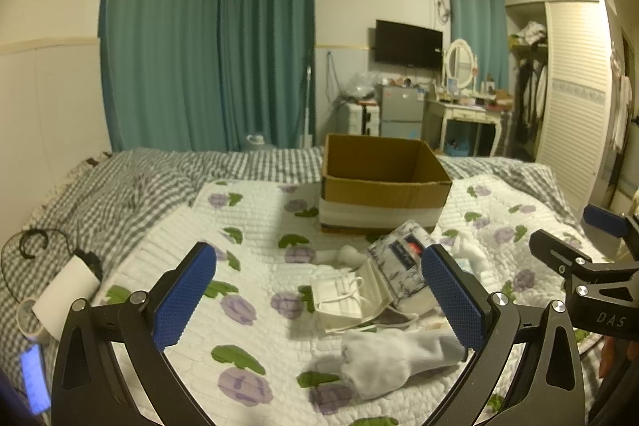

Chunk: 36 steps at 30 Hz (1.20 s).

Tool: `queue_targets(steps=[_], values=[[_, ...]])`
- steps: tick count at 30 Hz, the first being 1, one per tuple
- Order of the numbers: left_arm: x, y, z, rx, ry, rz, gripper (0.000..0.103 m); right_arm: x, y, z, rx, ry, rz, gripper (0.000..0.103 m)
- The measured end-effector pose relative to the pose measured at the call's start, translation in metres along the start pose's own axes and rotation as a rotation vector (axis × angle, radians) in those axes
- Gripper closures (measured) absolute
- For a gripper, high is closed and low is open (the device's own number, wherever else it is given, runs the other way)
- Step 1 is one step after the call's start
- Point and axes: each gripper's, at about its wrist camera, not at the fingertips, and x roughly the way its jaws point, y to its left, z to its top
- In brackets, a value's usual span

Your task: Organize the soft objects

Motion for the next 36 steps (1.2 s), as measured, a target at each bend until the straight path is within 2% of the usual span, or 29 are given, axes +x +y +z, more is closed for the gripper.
queue_targets(steps=[14, 24, 31, 36], values=[[-0.003, 0.003, 0.004, -0.014, -0.015, 0.003, 0.000, 0.000, 0.000, 0.000, 0.000, 0.001, 0.002, 0.000], [-0.010, -0.001, 0.007, -0.007, -0.023, -0.041, 0.000, 0.001, -0.003, -0.004, -0.005, 0.008, 0.002, 0.000], [0.000, -0.004, 0.001, -0.003, 0.023, -0.038, 0.000, 0.004, -0.015, -0.011, 0.014, 0.050, 0.002, 0.000], [0.028, -0.016, -0.024, 0.033, 0.151, -0.014, 0.000, 0.023, -0.016, -0.017, 0.009, 0.126, 0.006, 0.000]])
